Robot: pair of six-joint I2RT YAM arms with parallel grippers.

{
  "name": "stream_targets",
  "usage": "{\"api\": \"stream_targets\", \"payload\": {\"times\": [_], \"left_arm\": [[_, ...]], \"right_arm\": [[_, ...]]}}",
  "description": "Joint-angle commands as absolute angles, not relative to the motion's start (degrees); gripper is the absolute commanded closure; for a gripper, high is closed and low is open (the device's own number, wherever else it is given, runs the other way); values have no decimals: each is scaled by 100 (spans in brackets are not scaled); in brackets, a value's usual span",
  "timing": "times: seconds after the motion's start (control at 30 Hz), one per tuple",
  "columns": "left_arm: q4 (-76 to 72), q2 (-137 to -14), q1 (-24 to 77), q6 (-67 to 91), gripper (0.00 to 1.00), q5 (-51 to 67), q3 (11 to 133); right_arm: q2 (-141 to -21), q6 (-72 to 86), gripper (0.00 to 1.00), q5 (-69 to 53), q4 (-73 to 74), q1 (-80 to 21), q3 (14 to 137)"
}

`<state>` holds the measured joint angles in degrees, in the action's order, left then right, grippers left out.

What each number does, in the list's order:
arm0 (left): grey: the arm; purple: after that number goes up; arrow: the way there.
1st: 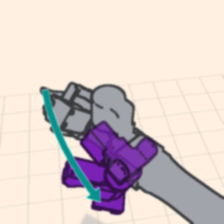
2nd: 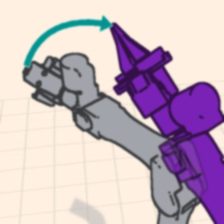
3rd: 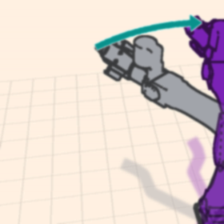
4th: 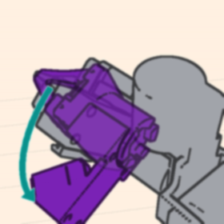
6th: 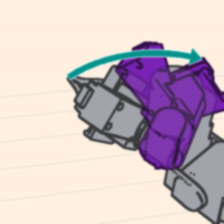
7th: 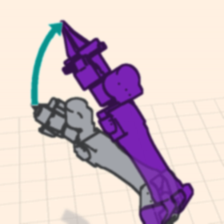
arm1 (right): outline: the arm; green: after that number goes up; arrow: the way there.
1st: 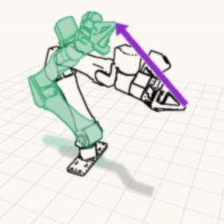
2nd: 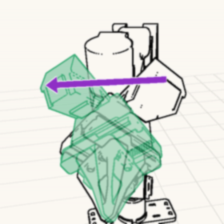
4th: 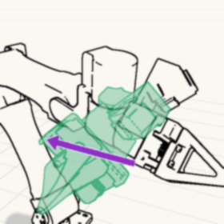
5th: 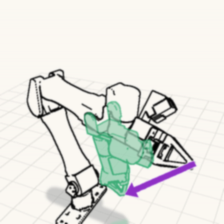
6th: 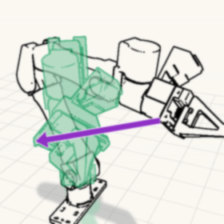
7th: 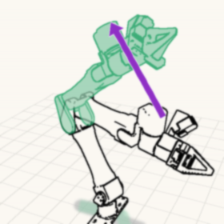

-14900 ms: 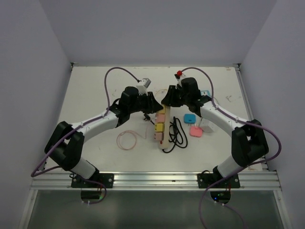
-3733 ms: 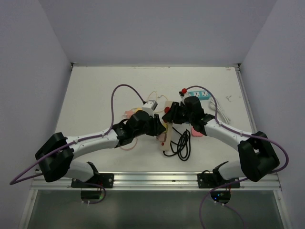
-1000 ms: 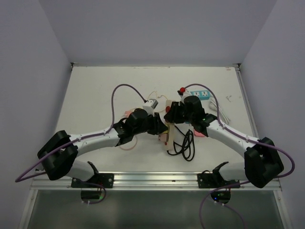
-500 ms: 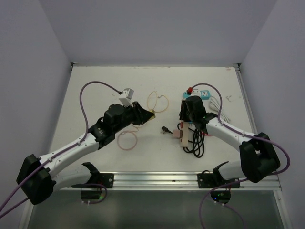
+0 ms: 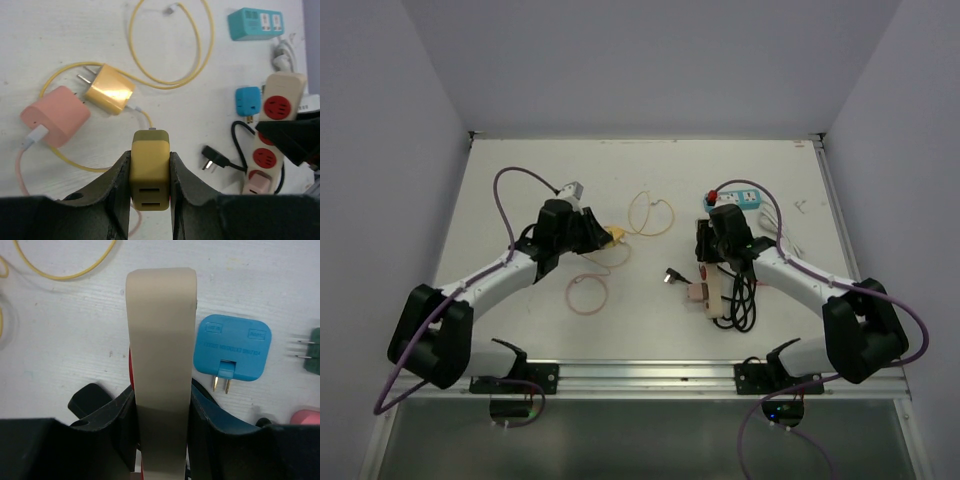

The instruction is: Pull the plug off the socket

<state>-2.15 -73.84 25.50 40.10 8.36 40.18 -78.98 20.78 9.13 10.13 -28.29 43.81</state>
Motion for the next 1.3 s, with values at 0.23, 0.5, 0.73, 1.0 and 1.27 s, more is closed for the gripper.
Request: {"api": "stream_targets", "payload": {"times": [0.23, 0.5, 0.73, 1.0, 1.27], "left_arm": [[-879, -9122, 2189, 3437, 75, 1406, 5027], [-791, -9080, 1960, 3182, 35, 1451, 5010], [-396, -8185, 1951, 3041, 6, 1466, 4922], [-308, -7235, 2898, 2814, 4, 1609, 4676], [-1063, -7356, 4059, 3700, 4, 1846, 4043]], "right_arm": [[-7559, 2364, 100, -113, 685, -2848, 4456], [-7523, 2584, 100, -351, 572, -2848, 4456], [-7471, 2795, 100, -457, 527, -2856, 4544], [-7444, 3365, 100, -430, 510, -2856, 4710], [-7313, 3682, 100, -316, 440, -2857, 4746]]}}
